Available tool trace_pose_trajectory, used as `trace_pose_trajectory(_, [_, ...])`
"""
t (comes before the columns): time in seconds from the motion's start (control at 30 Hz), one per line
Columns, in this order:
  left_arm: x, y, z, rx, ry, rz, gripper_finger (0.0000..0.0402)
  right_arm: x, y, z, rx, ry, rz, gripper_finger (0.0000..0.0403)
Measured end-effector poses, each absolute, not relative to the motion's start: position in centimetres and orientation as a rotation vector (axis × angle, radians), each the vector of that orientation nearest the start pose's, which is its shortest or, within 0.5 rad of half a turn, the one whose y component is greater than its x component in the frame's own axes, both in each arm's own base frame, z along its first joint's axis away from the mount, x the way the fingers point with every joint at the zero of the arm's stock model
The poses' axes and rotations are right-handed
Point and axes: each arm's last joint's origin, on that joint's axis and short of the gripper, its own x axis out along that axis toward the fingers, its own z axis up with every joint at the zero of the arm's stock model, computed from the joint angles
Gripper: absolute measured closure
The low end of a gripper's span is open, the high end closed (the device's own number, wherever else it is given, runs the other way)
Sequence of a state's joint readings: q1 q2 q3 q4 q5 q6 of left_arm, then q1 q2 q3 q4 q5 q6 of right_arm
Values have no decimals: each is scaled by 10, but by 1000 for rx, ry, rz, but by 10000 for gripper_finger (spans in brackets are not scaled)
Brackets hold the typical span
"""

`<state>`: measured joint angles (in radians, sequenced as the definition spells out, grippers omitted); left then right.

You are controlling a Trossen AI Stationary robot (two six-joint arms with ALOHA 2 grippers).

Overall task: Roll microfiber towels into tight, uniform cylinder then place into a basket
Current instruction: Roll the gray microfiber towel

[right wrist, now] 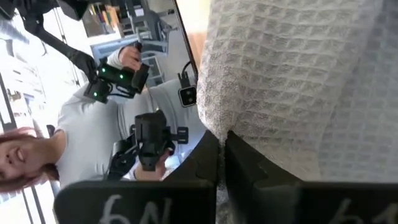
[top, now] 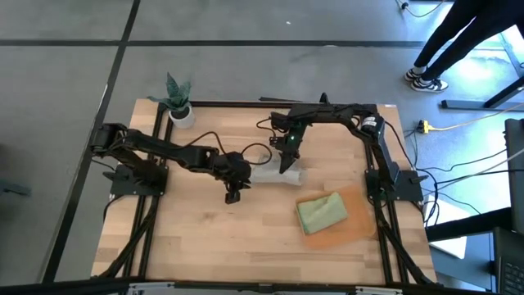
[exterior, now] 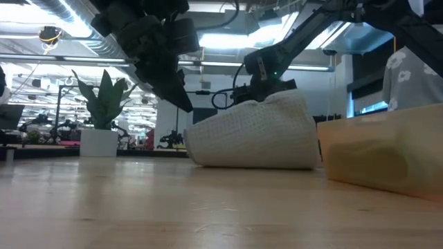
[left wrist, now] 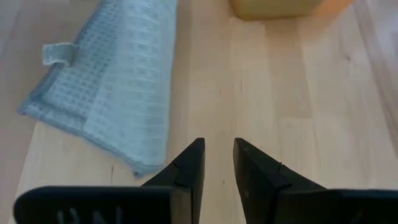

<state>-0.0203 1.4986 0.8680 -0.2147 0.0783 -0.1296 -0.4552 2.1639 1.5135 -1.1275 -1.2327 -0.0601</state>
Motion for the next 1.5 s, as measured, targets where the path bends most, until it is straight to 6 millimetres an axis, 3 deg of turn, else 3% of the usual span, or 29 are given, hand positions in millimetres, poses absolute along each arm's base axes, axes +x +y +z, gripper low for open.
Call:
trace_pose_trajectory(0.27, [298,-13,198,-123,849,-15,326,366,-128,144,1195,1210,596,387])
trace_pose_trajectory(0.9, [298,-12,198,-110,848,2,326,376,-114,132,763,1414,315,387])
trace_pose_trajectory(1.23, [298,-12,198,-106,849,1,326,373,-109,166,579,1387,240,387])
trace_pose_trajectory(1.5, [298,-15,198,-100,850,-4,326,375,-85,174,645,1341,448,387])
